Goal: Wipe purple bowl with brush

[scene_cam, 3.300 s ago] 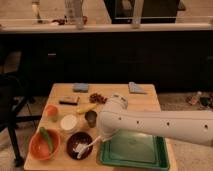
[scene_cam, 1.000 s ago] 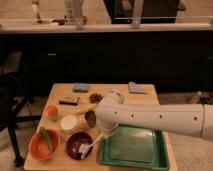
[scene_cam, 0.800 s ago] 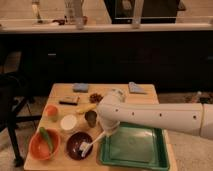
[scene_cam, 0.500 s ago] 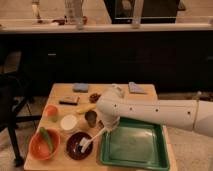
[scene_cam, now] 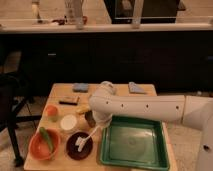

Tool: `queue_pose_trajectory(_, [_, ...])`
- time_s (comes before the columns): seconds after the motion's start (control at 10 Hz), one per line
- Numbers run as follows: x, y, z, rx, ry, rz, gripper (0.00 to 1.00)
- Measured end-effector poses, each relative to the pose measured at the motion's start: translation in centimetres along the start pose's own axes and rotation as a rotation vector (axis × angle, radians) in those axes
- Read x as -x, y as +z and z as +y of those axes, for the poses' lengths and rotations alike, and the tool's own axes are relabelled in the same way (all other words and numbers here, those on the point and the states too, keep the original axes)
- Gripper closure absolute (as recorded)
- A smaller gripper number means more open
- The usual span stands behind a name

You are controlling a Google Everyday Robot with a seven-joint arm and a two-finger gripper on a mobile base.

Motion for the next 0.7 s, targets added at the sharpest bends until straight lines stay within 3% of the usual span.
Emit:
queue_pose_trajectory(0.1, [0.3, -0.1, -0.2, -0.004, -0.007, -0.006, 1.00])
queue_pose_trajectory(0.2, [2.0, -0.8, 0.4, -0.017, -0.043, -0.031, 1.00])
queue_pose_trajectory(0.4, [2.6, -1.2, 1.8, -0.014, -0.057, -0.034, 1.00])
queue_pose_trajectory(0.7, [0.9, -1.4, 3.6, -0.002, -0.027, -0.019, 1.00])
